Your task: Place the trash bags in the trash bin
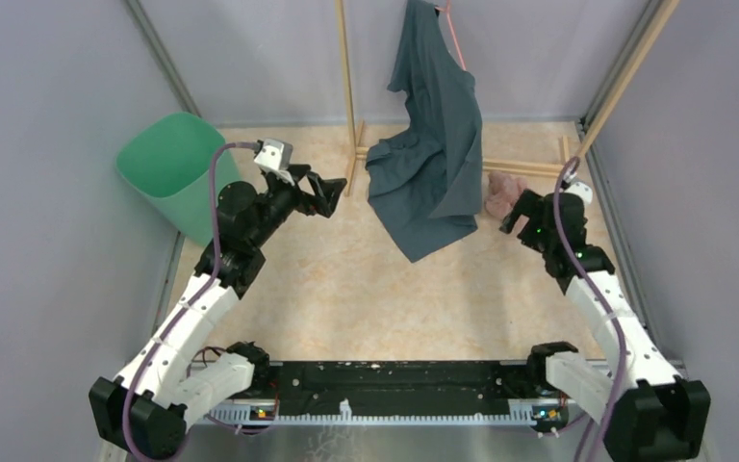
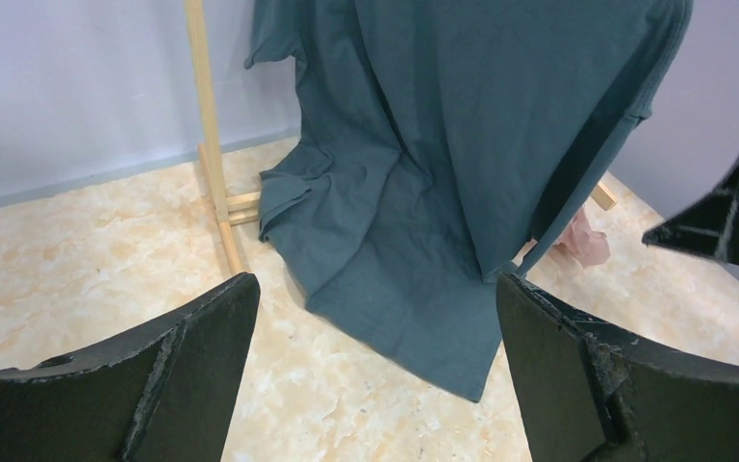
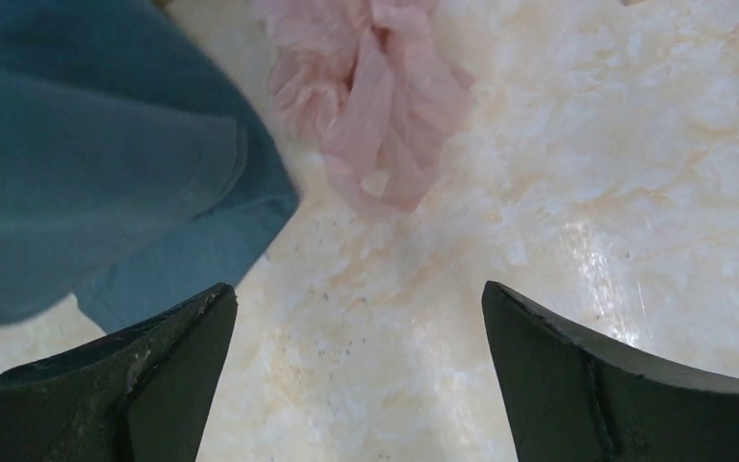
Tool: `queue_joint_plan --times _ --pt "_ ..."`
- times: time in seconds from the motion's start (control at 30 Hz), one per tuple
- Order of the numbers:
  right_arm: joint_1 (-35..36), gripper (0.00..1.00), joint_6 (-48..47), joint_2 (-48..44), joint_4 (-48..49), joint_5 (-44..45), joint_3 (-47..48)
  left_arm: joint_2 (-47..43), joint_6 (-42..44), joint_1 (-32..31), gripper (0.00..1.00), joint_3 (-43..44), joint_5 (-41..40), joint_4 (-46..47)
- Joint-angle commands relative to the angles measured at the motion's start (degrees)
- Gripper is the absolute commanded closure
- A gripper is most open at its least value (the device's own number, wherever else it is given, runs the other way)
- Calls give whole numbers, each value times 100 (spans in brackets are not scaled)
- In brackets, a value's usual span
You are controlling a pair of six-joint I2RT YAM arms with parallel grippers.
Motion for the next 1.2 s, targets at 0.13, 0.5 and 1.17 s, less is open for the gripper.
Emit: queue_joint_plan --times 0.13,0.5,1.17 --pt "-2038 1 515 1227 2035 -2159 -123 21 171 -56 2 304 89 137" --pt "-2348 1 815 3416 3631 -3285 416 94 245 -50 2 363 204 82" --pt "-514 100 920 1413 3529 -2672 -1622 724 781 -223 2 463 -256 -224"
